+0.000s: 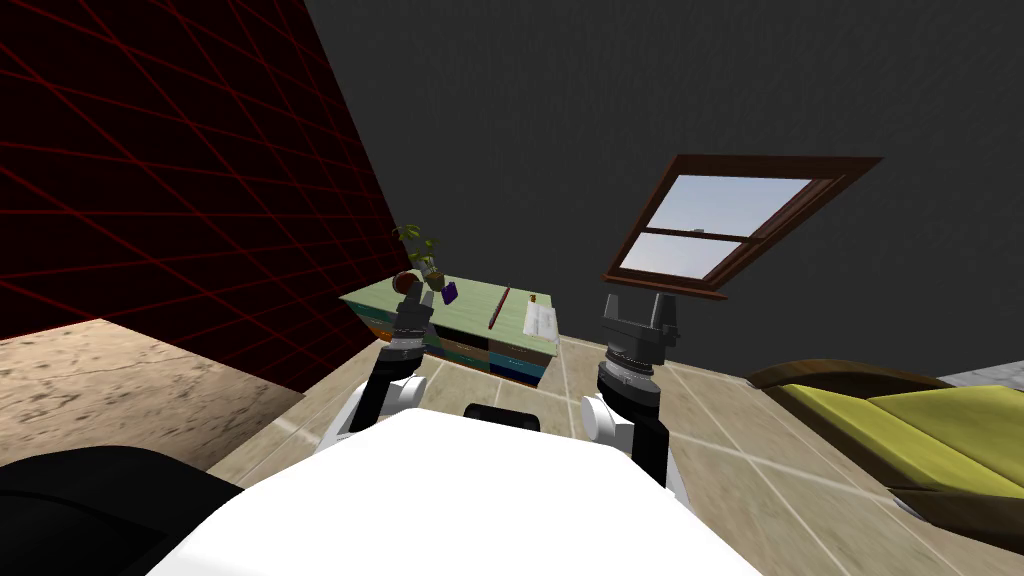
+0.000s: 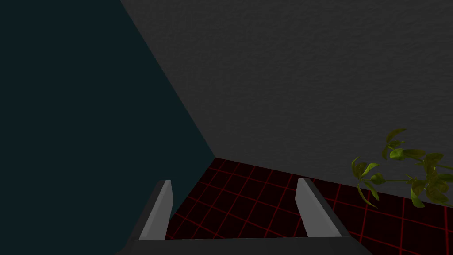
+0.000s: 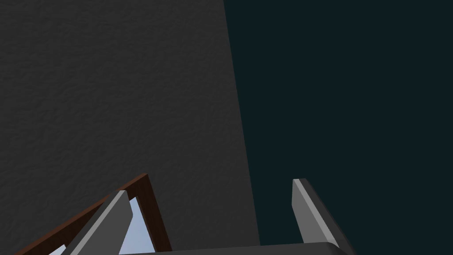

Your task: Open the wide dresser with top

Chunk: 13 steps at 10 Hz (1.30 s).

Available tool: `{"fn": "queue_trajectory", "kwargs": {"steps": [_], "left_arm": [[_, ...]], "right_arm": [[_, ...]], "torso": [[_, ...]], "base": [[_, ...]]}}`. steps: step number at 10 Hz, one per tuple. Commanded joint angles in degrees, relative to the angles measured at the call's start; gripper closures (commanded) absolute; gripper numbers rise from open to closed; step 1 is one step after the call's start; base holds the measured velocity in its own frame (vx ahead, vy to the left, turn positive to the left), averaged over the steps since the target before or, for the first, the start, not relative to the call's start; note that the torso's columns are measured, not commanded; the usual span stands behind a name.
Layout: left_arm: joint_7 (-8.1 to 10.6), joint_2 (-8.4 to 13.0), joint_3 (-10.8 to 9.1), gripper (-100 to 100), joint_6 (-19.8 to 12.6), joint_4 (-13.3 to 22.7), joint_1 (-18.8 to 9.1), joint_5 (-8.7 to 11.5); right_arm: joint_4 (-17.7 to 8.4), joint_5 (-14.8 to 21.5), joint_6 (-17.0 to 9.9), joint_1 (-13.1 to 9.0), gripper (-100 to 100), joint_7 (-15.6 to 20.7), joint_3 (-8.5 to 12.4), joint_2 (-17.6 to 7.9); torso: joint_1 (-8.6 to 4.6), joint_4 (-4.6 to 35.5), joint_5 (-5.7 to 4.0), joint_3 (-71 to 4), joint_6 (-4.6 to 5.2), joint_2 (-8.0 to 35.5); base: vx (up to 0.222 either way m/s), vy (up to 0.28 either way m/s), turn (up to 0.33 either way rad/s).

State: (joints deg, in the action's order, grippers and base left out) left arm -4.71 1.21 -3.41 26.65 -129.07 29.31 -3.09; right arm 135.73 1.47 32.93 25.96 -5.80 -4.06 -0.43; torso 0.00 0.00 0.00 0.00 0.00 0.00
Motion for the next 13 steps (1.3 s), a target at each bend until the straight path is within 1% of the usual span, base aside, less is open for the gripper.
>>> {"fn": "queue_trajectory", "kwargs": {"steps": [1, 3, 9, 10, 11, 13], "left_arm": [[0.00, 0.00, 0.00, 0, 0.00, 0.00, 0.00, 0.00], [0.00, 0.00, 0.00, 0, 0.00, -0.01, 0.00, 0.00], [0.00, 0.00, 0.00, 0, 0.01, -0.02, 0.00, 0.00], [-0.06, 2.36, 0.03, -100, 0.58, 1.76, -0.47, -0.04], [-0.10, 3.29, 0.04, -100, 0.97, 2.89, -0.77, -0.07], [-0.21, 4.87, 0.09, -100, 2.05, 5.72, -1.53, -0.16]], "right_arm": [[0.00, 0.00, 0.00, 0.00, 0, 0.00, 0.00, 0.00], [0.01, 0.00, 0.00, 0.00, 0, 0.00, 0.00, 0.00], [0.02, 0.00, 0.00, 0.00, 0, 0.00, 0.00, 0.00], [0.02, 0.00, 0.01, 0.00, 0, 0.00, 0.00, 0.00], [0.00, 0.00, 0.00, 0.00, 0, 0.00, 0.00, 0.00], [-0.01, 0.00, 0.00, 0.01, 0, 0.00, 0.00, 0.00]], "torso": [[0.00, 2.35, 0.00, -4.67, 0.00, 2.32], [0.00, 10.06, 0.00, -20.14, 0.00, 10.03], [0.00, 35.37, 0.00, -70.73, 0.00, 35.39], [0.00, 39.60, 0.00, -79.19, 0.00, 39.62], [-0.03, 41.48, 0.00, -83.16, 0.01, 41.51], [-0.04, 42.20, -0.01, -84.53, 0.00, 42.19]], "base": [[0.000, 0.000, 0.000], [0.000, 0.000, 0.000], [0.000, 0.000, 0.000], [0.017, -0.014, -0.008], [0.025, -0.024, -0.010], [0.020, -0.035, -0.007]]}}
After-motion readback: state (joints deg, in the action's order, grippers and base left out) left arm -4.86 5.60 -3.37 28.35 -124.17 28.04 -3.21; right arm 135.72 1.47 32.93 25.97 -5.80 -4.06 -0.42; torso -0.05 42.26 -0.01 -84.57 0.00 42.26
